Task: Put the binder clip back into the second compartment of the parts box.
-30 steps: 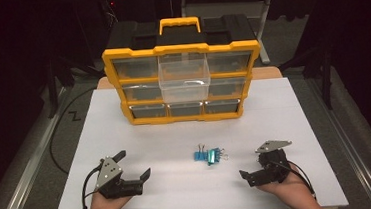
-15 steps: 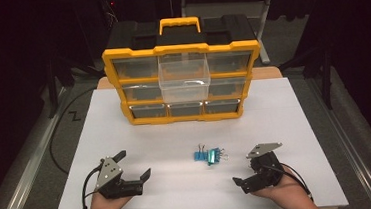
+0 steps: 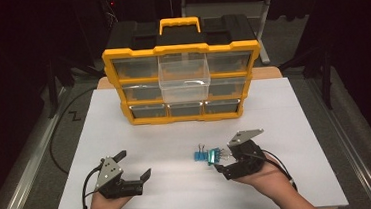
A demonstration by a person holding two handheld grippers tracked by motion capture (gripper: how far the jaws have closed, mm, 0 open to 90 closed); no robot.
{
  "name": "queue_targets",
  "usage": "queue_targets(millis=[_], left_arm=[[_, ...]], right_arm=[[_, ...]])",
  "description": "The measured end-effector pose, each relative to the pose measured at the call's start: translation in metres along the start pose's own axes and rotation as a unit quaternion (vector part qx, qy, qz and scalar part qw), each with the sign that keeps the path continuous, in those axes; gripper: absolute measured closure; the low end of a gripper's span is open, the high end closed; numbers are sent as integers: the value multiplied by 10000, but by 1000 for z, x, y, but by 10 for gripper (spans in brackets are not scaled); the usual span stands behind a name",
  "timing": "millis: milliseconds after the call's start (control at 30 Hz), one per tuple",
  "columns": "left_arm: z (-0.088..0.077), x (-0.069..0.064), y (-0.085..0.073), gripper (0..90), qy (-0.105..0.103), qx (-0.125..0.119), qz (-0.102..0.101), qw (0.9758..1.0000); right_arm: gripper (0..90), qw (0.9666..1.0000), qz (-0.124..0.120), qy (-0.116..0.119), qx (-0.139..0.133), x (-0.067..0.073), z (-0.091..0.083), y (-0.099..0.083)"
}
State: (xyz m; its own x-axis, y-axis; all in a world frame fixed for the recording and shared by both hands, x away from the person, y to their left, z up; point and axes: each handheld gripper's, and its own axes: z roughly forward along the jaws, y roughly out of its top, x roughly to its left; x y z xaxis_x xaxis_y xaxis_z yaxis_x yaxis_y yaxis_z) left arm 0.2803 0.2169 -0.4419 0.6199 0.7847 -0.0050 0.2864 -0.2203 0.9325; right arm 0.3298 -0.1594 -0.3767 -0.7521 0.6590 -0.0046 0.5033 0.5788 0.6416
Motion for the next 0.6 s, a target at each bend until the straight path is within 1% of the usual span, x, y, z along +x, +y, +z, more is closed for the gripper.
queue_targets(millis=[100, 133, 167, 200, 233, 267, 300, 333, 400, 433, 467, 500, 533, 567, 600], left_arm=[[-1, 0, 0, 2, -10, -4, -3, 10000], [-1, 1, 0, 2, -13, -7, -1, 10000], [-1, 1, 0, 2, -13, -7, -1, 10000], [-1, 1, 0, 2, -19, -9, -2, 10000], [-1, 1, 0, 2, -19, -9, -2, 10000], [-1, 0, 0, 2, -26, -11, 10, 10000], [-1, 0, 0, 2, -26, -11, 10, 10000], [-1, 0, 0, 2, -33, -11, 11, 10000], [-1, 1, 0, 2, -31, -11, 9, 10000], [-1, 1, 0, 2, -34, -12, 9, 10000], [-1, 1, 0, 2, -34, -12, 9, 10000], [-1, 1, 0, 2, -31, -19, 9, 10000], [-1, 1, 0, 2, -30, -21, 10, 10000], [-1, 1, 0, 2, -29, -17, 7, 10000], [-1, 2, 0, 2, -28, -17, 9, 10000]], right_arm=[[321, 10000, 10, 75, -37, 4, 9, 10], [362, 9999, -27, 86, -58, 5, 11, 13], [362, 9999, -27, 86, -58, 5, 11, 13], [431, 9999, -14, 147, -51, 7, 17, 18], [431, 9999, -14, 147, -51, 7, 17, 18], [464, 9999, 9, 146, 18, 7, 23, 23], [464, 9999, 9, 146, 18, 7, 23, 23], [498, 9999, 78, 90, 85, 6, 28, 26], [522, 9998, 126, 49, 142, 4, 33, 29], [537, 9998, 98, 23, 164, 3, 36, 30], [563, 9997, 156, 21, 203, 2, 38, 31], [563, 9997, 156, 21, 203, 2, 38, 31], [626, 9995, 175, 34, 258, 2, 42, 32], [626, 9995, 175, 34, 258, 2, 42, 32], [650, 9993, 112, -12, 347, 3, 45, 32]])
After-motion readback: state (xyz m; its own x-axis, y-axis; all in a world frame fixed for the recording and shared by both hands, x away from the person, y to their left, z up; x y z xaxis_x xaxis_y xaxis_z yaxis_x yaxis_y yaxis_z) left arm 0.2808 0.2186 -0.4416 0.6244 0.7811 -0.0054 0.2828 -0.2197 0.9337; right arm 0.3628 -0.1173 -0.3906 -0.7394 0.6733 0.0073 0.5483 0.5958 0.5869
